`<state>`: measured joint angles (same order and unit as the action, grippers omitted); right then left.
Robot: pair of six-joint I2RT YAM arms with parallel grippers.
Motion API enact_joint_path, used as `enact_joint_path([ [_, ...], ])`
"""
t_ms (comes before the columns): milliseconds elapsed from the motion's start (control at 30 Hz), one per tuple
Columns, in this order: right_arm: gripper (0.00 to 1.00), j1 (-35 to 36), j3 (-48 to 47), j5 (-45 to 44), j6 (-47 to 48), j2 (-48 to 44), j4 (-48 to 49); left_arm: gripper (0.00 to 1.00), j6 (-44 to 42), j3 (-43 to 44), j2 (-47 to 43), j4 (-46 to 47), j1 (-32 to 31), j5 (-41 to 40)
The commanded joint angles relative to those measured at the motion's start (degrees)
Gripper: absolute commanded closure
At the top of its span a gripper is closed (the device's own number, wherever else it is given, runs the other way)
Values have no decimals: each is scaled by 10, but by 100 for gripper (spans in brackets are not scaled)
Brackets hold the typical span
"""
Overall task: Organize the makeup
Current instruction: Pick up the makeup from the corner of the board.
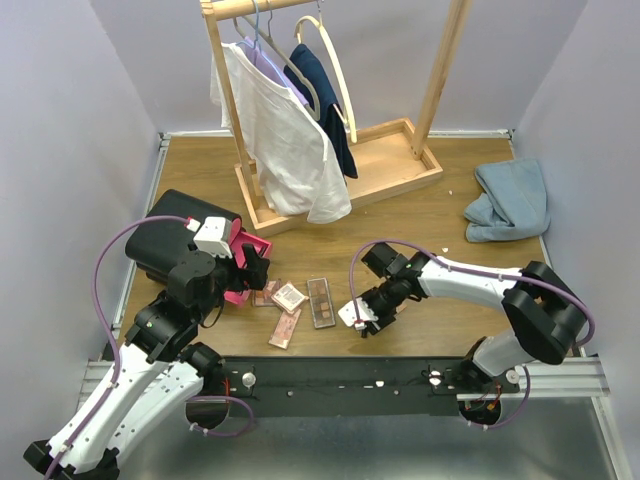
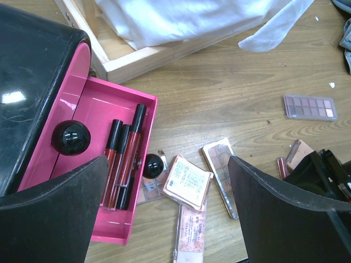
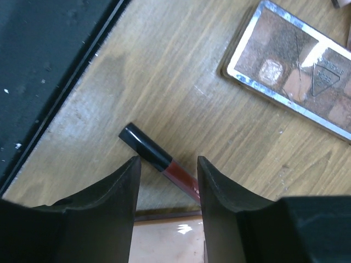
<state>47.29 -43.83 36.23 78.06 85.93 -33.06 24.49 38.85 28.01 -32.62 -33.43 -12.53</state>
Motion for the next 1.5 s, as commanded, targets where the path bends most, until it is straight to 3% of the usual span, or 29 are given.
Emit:
enact_joint_path([
  [0,48,4,-5,-41,-8,8,18,1,1,-5,-7,10,3,12],
  [467,56,4,-57,-91,46,70,-18,1,-1,-7,-10,12,3,18],
  [900,79,4,-99,-123,69,135,-13,1,-1,-6,-16,12,2,17],
  [1033,91,4,-90,-121,61,119,-3,1,-3,-6,-10,13,3,25],
  [1333,96,4,-66,-85,22,32,-7,1,-5,-11,-11,27,2,61],
  [1467,97,4,-57,-68,0,-13,-6,1,-8,-18,2,50,3,139],
])
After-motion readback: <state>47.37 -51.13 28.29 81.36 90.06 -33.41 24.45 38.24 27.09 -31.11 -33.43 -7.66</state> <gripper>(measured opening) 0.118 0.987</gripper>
